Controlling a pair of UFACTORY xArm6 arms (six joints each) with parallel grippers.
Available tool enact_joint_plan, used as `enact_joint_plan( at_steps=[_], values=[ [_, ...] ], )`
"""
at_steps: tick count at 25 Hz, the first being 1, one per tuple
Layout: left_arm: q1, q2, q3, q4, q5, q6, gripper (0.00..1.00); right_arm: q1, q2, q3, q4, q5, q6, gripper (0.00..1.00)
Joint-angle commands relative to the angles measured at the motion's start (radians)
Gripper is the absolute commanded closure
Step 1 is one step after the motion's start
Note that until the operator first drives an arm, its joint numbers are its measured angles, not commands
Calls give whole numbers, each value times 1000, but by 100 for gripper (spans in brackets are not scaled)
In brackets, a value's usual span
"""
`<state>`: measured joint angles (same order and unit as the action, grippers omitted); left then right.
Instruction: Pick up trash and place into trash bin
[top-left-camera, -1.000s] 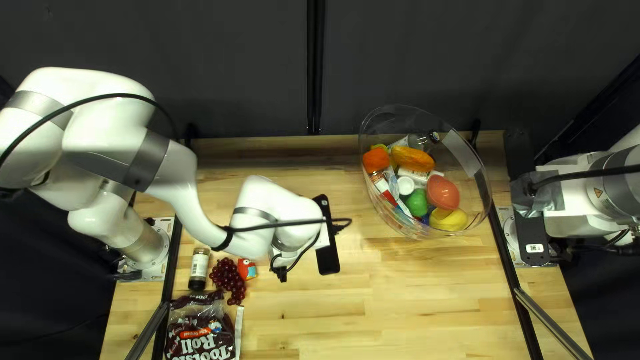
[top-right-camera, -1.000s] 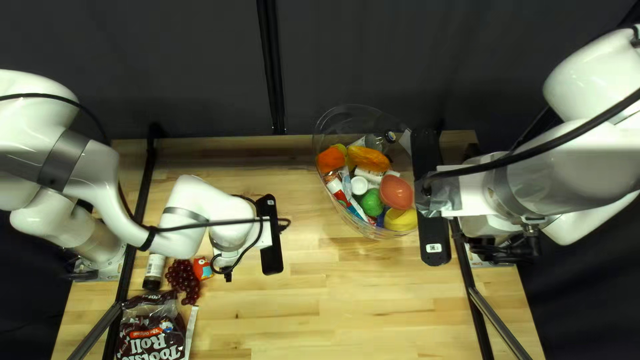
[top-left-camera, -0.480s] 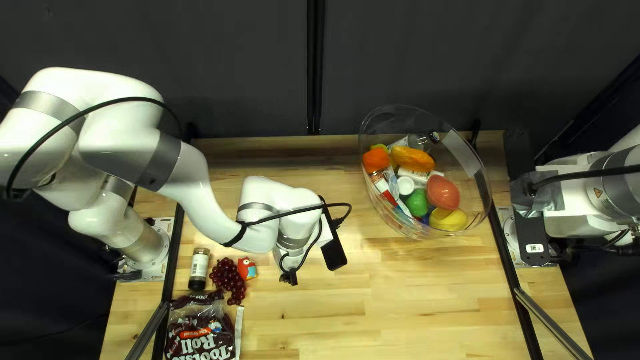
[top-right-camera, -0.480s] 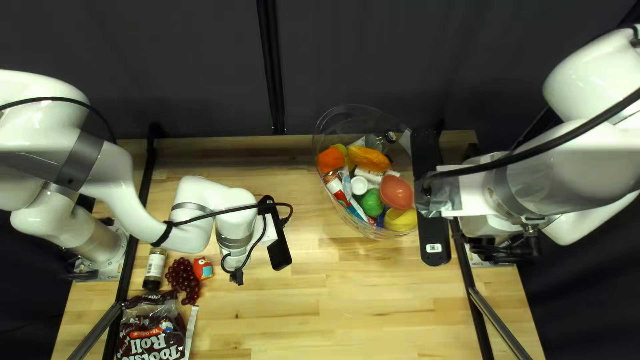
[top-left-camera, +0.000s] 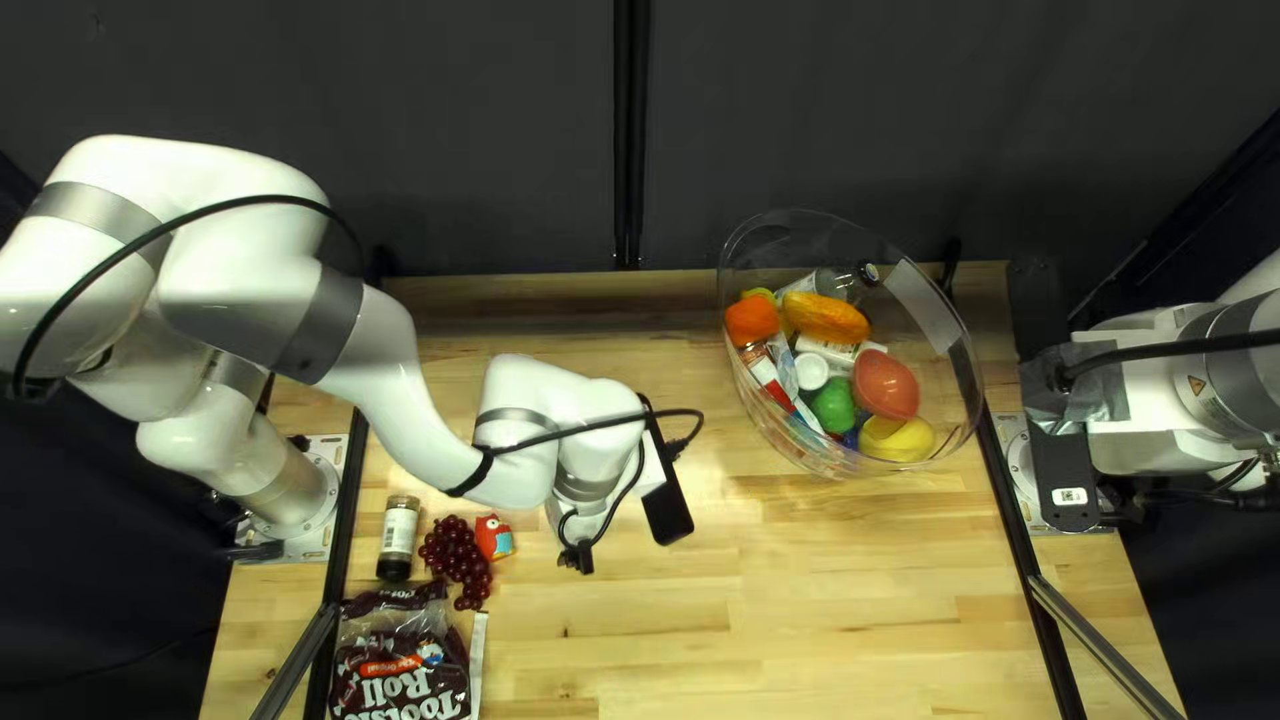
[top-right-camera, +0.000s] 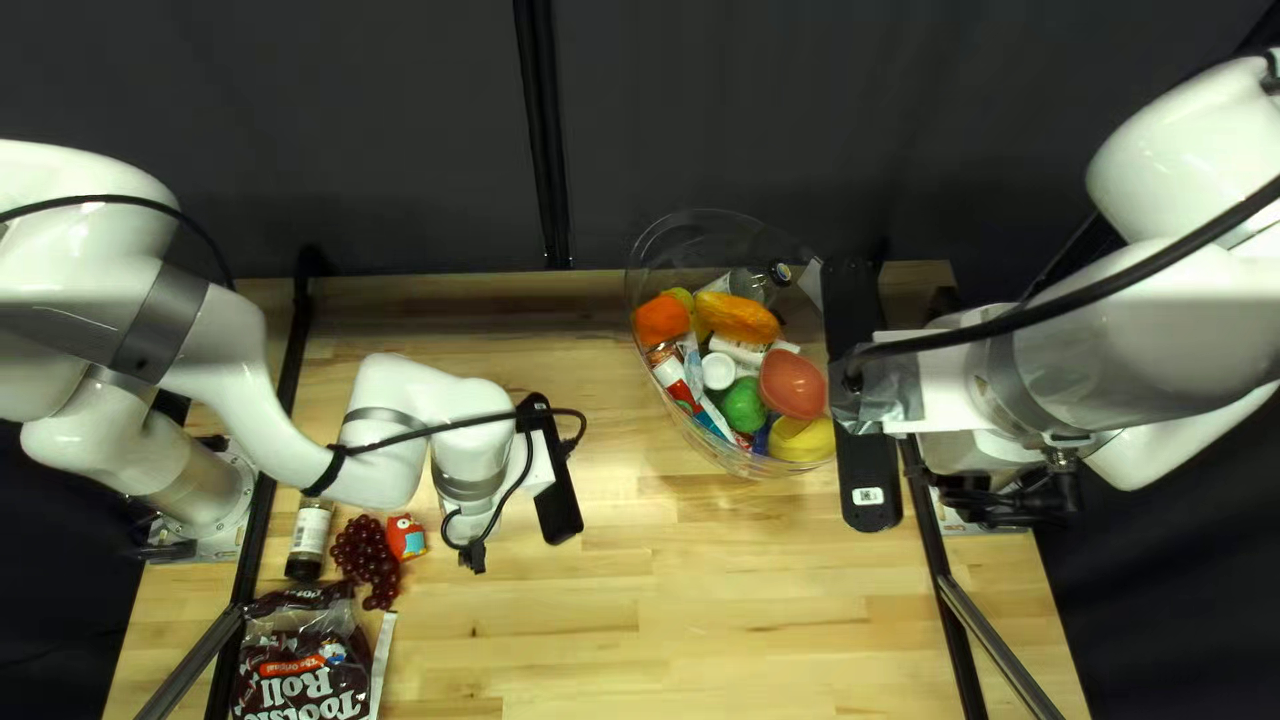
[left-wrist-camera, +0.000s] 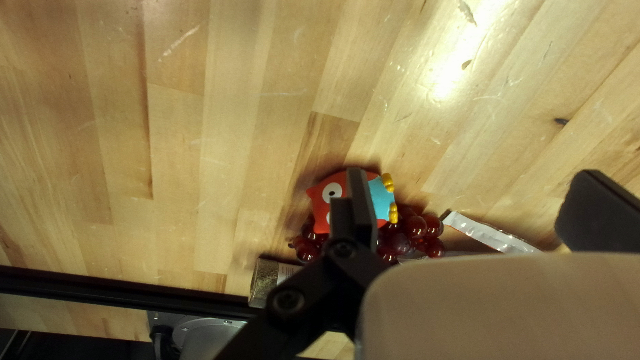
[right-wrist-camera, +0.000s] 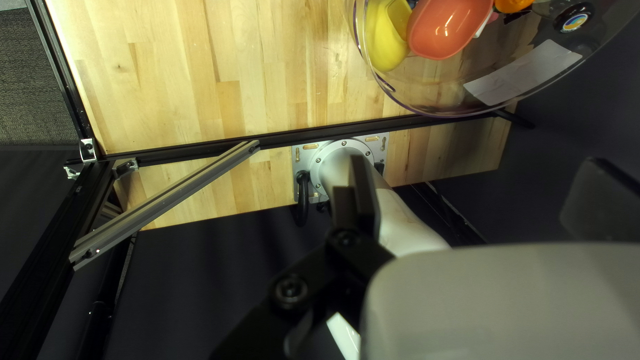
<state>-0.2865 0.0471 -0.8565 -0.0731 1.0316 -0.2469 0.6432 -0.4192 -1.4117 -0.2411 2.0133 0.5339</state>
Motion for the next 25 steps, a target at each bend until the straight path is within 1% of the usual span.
enact_joint_plan(
  at_steps=[1, 4, 8, 11, 13, 18, 21, 25],
  values=[
    [-83, -53, 103, 86, -85, 160, 0, 0, 0, 0, 0, 0, 0, 0],
    [-99, -70, 159, 127, -128, 247, 0, 0, 0, 0, 0, 0, 0, 0],
    [-96, -67, 181, 145, -175, 327, 0, 0, 0, 0, 0, 0, 0, 0],
    [-91, -63, 206, 156, -235, 374, 0, 0, 0, 0, 0, 0, 0, 0],
    [-90, -58, 220, 167, -264, 384, 0, 0, 0, 0, 0, 0, 0, 0],
    [-78, -28, 259, 230, -330, 378, 0, 0, 0, 0, 0, 0, 0, 0],
    [-50, -33, 306, 272, -384, 376, 0, 0, 0, 0, 0, 0, 0, 0],
    [-38, -41, 337, 287, -403, 374, 0, 0, 0, 0, 0, 0, 0, 0]
  ],
)
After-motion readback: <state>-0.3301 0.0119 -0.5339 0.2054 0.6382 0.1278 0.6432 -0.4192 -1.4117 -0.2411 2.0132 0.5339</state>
